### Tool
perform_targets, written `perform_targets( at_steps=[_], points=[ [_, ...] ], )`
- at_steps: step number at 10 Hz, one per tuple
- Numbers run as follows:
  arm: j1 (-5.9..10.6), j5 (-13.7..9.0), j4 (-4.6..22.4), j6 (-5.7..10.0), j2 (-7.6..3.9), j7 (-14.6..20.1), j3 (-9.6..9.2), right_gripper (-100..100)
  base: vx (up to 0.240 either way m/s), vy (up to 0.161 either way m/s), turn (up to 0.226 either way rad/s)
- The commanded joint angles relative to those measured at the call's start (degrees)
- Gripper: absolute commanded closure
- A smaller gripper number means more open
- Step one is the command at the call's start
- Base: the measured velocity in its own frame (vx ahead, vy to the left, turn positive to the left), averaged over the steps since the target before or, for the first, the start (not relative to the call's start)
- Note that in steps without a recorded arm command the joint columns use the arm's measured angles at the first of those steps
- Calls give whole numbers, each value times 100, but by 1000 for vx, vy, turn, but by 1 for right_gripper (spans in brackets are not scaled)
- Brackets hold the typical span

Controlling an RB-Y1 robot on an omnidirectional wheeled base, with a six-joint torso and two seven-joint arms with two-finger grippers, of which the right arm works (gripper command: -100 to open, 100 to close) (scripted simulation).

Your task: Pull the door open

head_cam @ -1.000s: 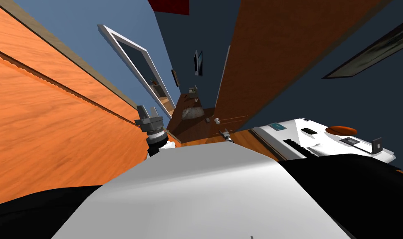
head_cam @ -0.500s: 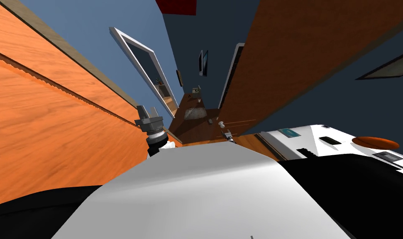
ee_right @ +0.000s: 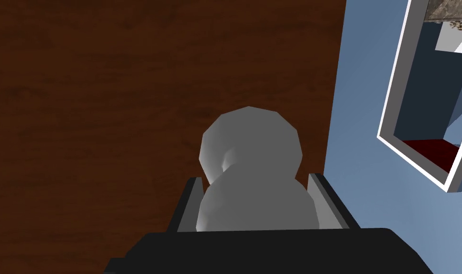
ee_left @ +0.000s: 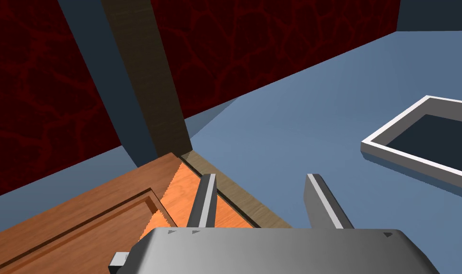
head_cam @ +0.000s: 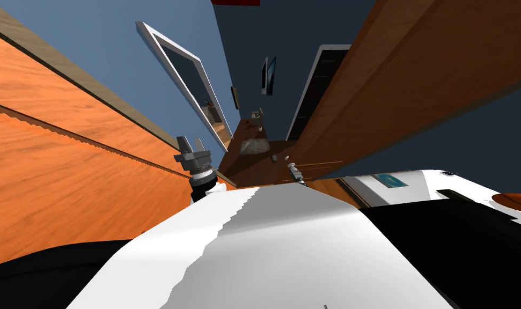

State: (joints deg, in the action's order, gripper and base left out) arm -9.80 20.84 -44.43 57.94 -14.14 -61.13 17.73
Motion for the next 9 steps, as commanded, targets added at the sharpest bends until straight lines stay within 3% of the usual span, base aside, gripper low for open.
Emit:
perform_targets(
  at_steps=[1, 5, 9],
  points=[
    [-6, 8, 1, 3, 14, -1, -15, 100, -31, -8, -1],
    [-6, 8, 1, 3, 14, -1, -15, 100, -14, -1, 0],
    [8, -155, 17, -41, 2, 557, -52, 100, -29, -16, 52]
  ],
)
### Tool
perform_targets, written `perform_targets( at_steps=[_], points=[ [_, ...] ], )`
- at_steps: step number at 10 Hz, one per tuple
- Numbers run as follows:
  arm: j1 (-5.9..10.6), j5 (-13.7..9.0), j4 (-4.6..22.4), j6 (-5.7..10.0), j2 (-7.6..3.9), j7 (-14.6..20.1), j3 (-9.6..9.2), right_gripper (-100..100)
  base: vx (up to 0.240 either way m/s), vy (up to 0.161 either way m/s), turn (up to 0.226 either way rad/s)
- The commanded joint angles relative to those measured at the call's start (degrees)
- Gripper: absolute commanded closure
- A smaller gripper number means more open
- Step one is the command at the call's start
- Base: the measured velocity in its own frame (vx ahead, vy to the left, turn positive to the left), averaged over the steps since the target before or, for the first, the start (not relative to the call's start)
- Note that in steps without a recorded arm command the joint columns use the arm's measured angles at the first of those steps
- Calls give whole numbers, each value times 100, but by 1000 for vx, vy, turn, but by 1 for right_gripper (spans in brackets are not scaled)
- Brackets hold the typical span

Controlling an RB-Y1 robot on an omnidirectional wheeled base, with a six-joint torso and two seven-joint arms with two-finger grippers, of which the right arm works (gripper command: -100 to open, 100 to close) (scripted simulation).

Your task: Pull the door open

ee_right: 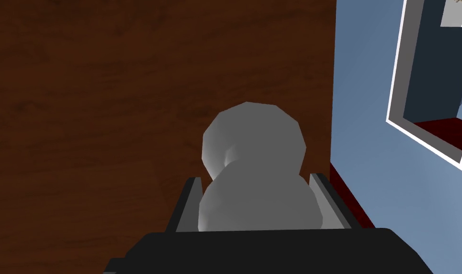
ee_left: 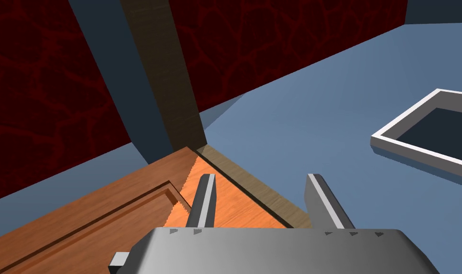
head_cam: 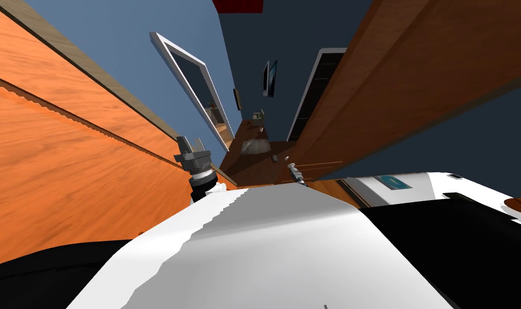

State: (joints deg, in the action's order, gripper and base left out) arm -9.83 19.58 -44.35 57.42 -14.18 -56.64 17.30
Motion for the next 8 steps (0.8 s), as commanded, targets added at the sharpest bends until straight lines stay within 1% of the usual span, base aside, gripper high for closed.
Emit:
perform_targets(
  at_steps=[1, 4, 5, 7, 8],
  points=[
    [17, -78, 10, 3, 5, 263, -22, 100, -40, -14, 68],
    [38, -241, 16, -25, 0, 737, -62, 100, -44, -22, 74],
    [38, -241, 16, -25, 0, 772, -62, 100, -37, -21, 34],
    [55, -379, 20, -49, -4, 1132, -96, 100, -43, -19, 72],
    [55, -379, 20, -49, -4, 1179, -96, 100, -31, -19, 40]
  ],
)
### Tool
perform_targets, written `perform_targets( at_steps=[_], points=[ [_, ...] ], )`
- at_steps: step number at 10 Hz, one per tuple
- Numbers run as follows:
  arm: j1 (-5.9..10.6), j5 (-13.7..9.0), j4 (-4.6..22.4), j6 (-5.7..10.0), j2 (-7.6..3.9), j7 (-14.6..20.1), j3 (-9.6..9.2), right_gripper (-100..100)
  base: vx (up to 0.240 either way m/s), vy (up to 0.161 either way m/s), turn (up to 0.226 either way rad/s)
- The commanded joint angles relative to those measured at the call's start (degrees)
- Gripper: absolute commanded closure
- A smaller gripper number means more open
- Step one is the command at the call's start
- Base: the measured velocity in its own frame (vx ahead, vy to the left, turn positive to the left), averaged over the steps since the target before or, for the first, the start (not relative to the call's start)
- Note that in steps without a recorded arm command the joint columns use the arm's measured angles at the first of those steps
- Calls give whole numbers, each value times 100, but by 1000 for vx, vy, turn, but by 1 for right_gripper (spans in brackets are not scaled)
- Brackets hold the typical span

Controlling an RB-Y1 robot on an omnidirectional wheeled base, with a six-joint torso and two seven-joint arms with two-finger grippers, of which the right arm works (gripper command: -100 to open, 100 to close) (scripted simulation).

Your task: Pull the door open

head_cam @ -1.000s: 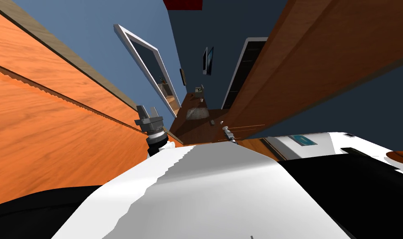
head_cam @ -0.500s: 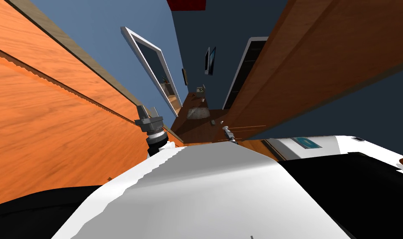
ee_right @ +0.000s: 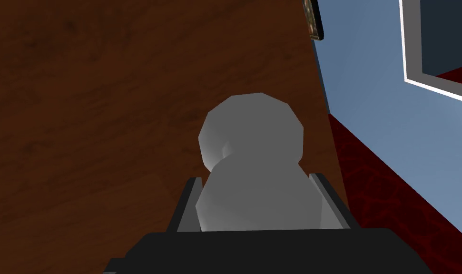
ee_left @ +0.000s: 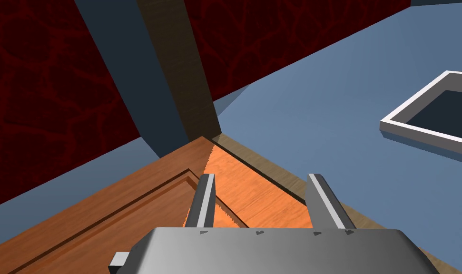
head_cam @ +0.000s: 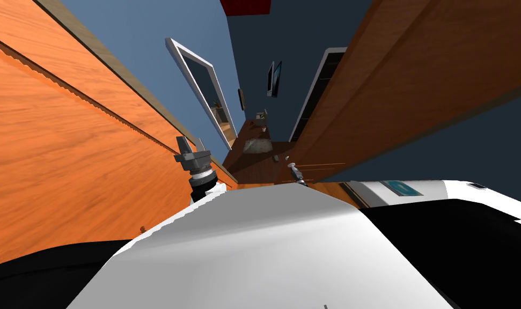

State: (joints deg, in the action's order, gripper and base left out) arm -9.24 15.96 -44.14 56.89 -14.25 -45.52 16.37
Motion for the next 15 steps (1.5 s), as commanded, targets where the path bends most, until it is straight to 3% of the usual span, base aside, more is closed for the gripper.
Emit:
perform_targets(
  at_steps=[1, 13, 15],
  points=[
    [5, -86, 1, -7, 1, 271, -19, 100, -37, -16, 59],
    [86, -715, 23, -114, -17, 1861, -174, 100, -50, -23, 73],
    [111, -916, 30, -149, -23, 2226, -224, 100, -64, -28, 114]
  ],
)
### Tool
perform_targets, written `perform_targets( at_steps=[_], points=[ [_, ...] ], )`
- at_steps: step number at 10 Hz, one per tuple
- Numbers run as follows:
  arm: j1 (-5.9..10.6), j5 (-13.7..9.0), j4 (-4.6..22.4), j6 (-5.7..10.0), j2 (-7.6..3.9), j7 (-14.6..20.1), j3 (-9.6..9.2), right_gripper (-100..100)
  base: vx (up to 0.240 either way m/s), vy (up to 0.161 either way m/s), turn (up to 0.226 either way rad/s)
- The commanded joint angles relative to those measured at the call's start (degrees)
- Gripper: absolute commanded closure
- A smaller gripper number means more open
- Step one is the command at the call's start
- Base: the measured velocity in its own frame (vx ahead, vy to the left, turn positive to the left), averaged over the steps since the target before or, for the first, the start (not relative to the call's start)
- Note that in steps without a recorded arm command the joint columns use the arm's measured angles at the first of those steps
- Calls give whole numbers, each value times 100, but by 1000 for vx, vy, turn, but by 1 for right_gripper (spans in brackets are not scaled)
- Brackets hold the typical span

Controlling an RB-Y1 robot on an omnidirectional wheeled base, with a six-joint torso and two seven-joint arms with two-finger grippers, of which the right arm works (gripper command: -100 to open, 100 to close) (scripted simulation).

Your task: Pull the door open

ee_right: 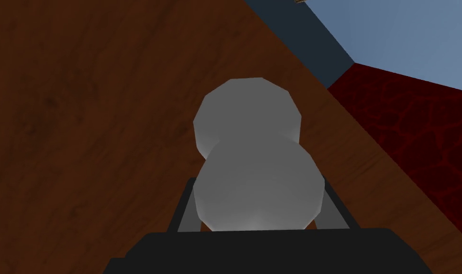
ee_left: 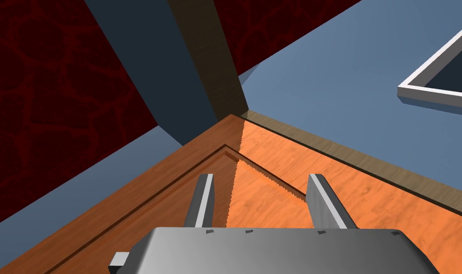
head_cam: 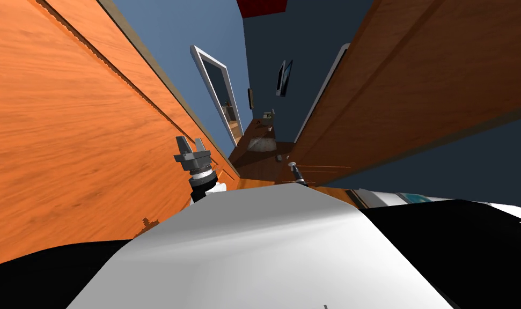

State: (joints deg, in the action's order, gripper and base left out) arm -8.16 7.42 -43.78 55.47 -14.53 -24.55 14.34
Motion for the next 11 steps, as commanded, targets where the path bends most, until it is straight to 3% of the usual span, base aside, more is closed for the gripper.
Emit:
perform_targets(
  at_steps=[1, 11],
  points=[
    [4, -62, -6, -8, 5, 231, -21, 100, -59, -24, 58],
    [90, -738, 17, -123, -15, 1646, -187, 100, -55, -23, 81]
  ],
)
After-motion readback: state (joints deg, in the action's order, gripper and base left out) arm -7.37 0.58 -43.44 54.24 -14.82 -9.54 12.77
